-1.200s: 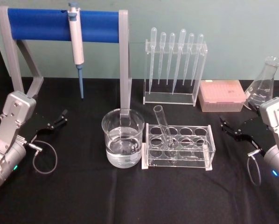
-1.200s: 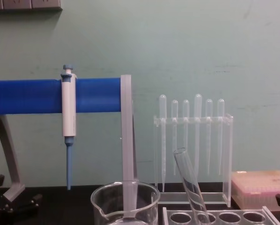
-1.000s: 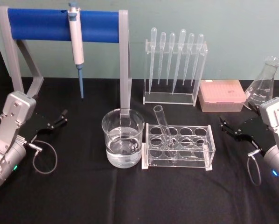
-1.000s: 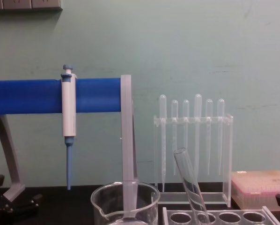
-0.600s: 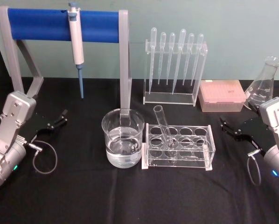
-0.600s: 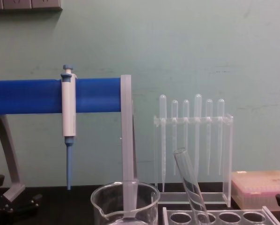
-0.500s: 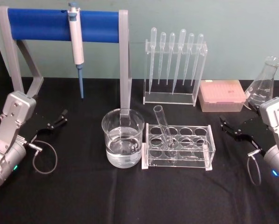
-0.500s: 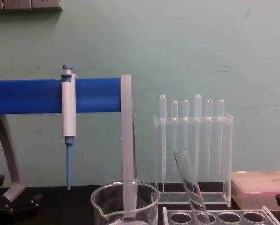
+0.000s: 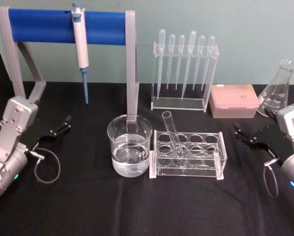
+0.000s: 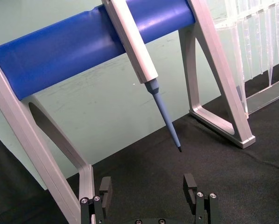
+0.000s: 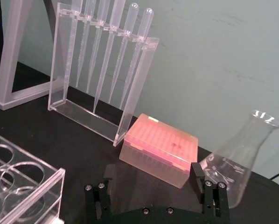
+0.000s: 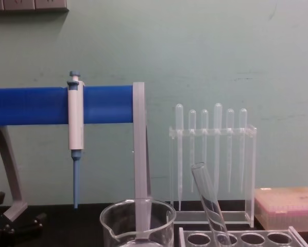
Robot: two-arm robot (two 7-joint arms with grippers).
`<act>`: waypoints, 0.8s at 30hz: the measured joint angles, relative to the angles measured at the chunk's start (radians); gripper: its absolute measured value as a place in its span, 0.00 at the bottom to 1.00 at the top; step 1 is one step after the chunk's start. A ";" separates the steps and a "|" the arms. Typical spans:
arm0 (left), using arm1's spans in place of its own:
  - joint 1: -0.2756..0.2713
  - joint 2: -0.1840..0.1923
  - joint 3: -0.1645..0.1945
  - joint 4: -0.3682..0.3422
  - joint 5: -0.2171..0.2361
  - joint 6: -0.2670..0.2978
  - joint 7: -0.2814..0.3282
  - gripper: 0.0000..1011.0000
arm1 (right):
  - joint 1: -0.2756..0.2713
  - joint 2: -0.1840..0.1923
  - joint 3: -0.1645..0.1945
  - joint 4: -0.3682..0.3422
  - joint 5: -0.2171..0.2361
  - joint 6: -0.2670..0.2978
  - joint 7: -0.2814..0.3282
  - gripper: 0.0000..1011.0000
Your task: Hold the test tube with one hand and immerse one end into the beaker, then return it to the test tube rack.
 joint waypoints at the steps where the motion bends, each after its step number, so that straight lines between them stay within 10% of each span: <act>1: 0.000 0.000 0.000 0.000 0.000 0.000 0.000 0.99 | -0.008 0.005 0.004 -0.013 -0.002 0.005 -0.002 0.99; 15: 0.000 0.000 0.000 0.000 0.000 0.000 0.000 0.99 | -0.232 0.181 0.087 -0.388 0.017 0.084 0.070 0.99; 24: 0.000 0.000 0.000 0.000 0.000 0.000 0.000 0.99 | -0.230 0.179 0.046 -0.466 0.000 0.099 0.163 0.99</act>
